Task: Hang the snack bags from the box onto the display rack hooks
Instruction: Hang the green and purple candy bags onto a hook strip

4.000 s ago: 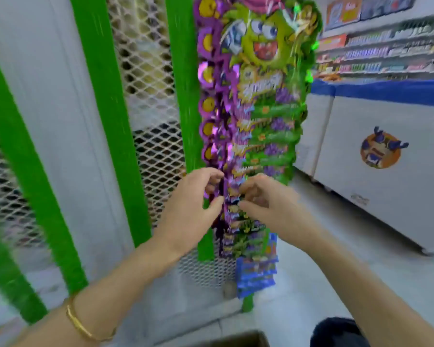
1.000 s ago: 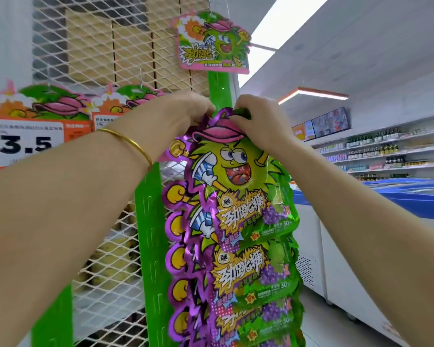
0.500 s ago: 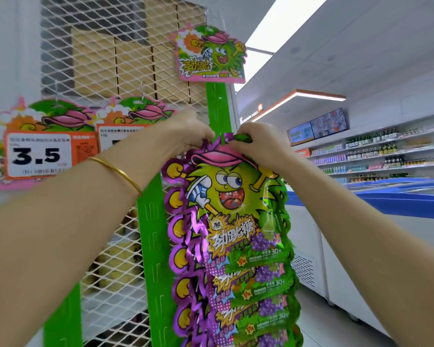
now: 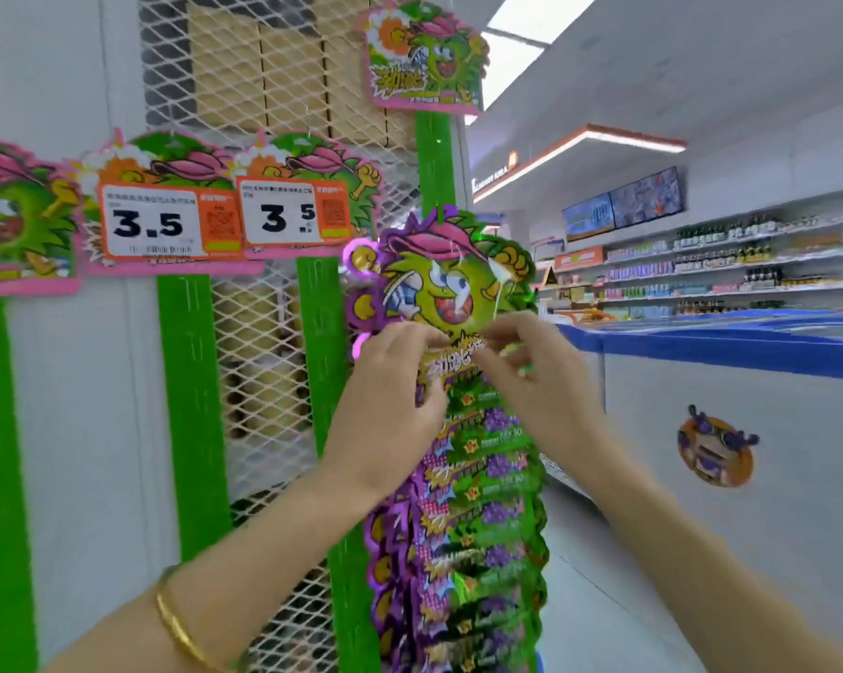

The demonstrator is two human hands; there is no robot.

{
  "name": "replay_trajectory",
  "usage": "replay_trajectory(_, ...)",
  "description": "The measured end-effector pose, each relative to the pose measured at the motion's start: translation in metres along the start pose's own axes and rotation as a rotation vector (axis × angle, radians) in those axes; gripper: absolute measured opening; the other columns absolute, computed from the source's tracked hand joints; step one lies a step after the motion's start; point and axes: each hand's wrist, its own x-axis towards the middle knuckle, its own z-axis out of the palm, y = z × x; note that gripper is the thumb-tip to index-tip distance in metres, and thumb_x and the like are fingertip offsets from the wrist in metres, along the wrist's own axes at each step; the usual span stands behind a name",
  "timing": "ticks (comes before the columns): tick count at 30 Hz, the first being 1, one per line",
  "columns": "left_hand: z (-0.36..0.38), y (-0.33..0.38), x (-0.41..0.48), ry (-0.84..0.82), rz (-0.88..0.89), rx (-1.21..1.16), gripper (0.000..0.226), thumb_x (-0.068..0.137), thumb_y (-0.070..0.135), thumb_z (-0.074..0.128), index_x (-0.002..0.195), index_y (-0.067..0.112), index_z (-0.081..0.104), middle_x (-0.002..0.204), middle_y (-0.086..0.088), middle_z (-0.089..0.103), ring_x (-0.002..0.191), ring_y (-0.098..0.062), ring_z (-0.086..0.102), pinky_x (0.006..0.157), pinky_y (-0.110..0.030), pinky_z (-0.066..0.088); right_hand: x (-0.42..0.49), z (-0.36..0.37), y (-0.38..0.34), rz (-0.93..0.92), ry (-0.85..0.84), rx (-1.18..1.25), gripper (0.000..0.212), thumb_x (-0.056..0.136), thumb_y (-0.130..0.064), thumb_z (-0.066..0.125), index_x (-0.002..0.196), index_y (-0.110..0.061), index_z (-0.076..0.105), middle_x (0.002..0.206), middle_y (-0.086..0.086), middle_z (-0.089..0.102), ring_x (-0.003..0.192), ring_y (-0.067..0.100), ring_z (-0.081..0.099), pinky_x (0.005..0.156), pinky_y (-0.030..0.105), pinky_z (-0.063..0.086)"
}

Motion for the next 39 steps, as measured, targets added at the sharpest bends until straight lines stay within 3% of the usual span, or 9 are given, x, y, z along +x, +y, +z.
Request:
replay_trajectory(3,0.010,0.000,-0.105,-0.154,-0.147,-0.126,0.027,0.085,0.011,0.059,0.109,0.021,0.058,0.109,0.014,0.053,0.104,0.005,0.045,0.092,-0.004,0.030,-0.099,0.026,0.013,0.116,-0.263,0.118,0.019,0.088,-0.021,0.062,0.087,-0.038,0.053,0.084,-0.014,0.060,0.069,0.002,0.058,0.062,0.013,0.043)
replay_trajectory(5,0.022,-0.011,-0.169,-0.280,-0.275,-0.159,0.029,0.078,0.014,0.056,0.106,0.017,0.062,0.108,0.009,0.056,0.102,0.004,0.045,0.090,-0.002,0.028,-0.158,0.046,0.033,0.210,-0.426,0.138,0.010,0.088,-0.017,0.062,0.090,-0.027,0.061,0.078,-0.012,0.061,0.066,0.002,0.056,0.060,0.012,0.041)
replay_trajectory(10,0.036,-0.037,-0.354,-0.595,-0.775,-0.250,0.027,0.077,0.011,0.057,0.103,0.007,0.063,0.102,-0.002,0.057,0.101,-0.018,0.054,0.078,-0.014,0.037,-0.330,0.106,0.081,0.519,-0.950,0.036,0.014,0.090,-0.019,0.059,0.096,-0.006,0.060,0.073,-0.006,0.057,0.055,-0.003,0.055,0.057,0.023,0.044)
replay_trajectory(14,0.032,-0.052,-0.444,-0.742,-1.005,-0.235,0.028,0.082,-0.010,0.056,0.099,0.012,0.058,0.099,-0.003,0.056,0.095,-0.019,0.053,0.078,-0.016,0.041,-0.427,0.133,0.101,0.592,-1.224,-0.093,0.027,0.092,-0.025,0.057,0.097,0.001,0.062,0.097,0.020,0.064,0.086,0.024,0.058,0.073,0.029,0.037)
replay_trajectory(17,0.033,-0.060,-0.469,-0.739,-1.099,-0.210,0.033,0.081,-0.015,0.052,0.094,0.015,0.056,0.097,-0.006,0.059,0.086,-0.020,0.053,0.070,-0.014,0.039,-0.461,0.144,0.118,0.587,-1.421,-0.224,0.033,0.091,-0.031,0.057,0.106,-0.002,0.058,0.108,0.018,0.061,0.102,0.028,0.057,0.079,0.029,0.038)
replay_trajectory(20,0.043,-0.061,-0.475,-0.789,-1.119,-0.196,0.021,0.085,-0.007,0.053,0.098,0.009,0.060,0.101,-0.007,0.059,0.086,-0.017,0.054,0.076,-0.025,0.040,-0.486,0.149,0.134,0.520,-1.573,-0.384,0.046,0.087,-0.040,0.059,0.123,-0.012,0.053,0.123,0.014,0.057,0.115,0.031,0.052,0.093,0.038,0.044)
replay_trajectory(25,0.052,-0.062,-0.472,-0.887,-1.017,-0.213,0.019,0.091,0.010,0.053,0.108,0.014,0.061,0.105,0.006,0.057,0.097,-0.007,0.053,0.081,-0.017,0.036,-0.509,0.163,0.138,0.395,-1.607,-0.483,0.059,0.089,-0.047,0.053,0.138,-0.018,0.039,0.132,0.009,0.050,0.123,0.029,0.043,0.095,0.042,0.042)
replay_trajectory(32,0.051,-0.065,-0.483,-0.894,-1.036,-0.214,0.021,0.093,0.012,0.050,0.109,0.018,0.061,0.104,0.009,0.057,0.097,-0.005,0.054,0.072,-0.007,0.036,-0.521,0.176,0.134,0.448,-1.410,-0.443,0.057,0.085,-0.046,0.060,0.133,-0.019,0.048,0.125,0.007,0.052,0.117,0.026,0.049,0.095,0.038,0.044)
replay_trajectory(39,0.049,-0.063,-0.485,-0.912,-1.071,-0.275,0.020,0.091,0.013,0.054,0.109,0.019,0.060,0.108,0.006,0.060,0.099,-0.008,0.057,0.079,-0.013,0.042,-0.497,0.167,0.138,0.560,-1.353,-0.189,0.023,0.083,-0.032,0.066,0.099,-0.016,0.060,0.102,0.005,0.059,0.095,0.023,0.054,0.078,0.034,0.044)
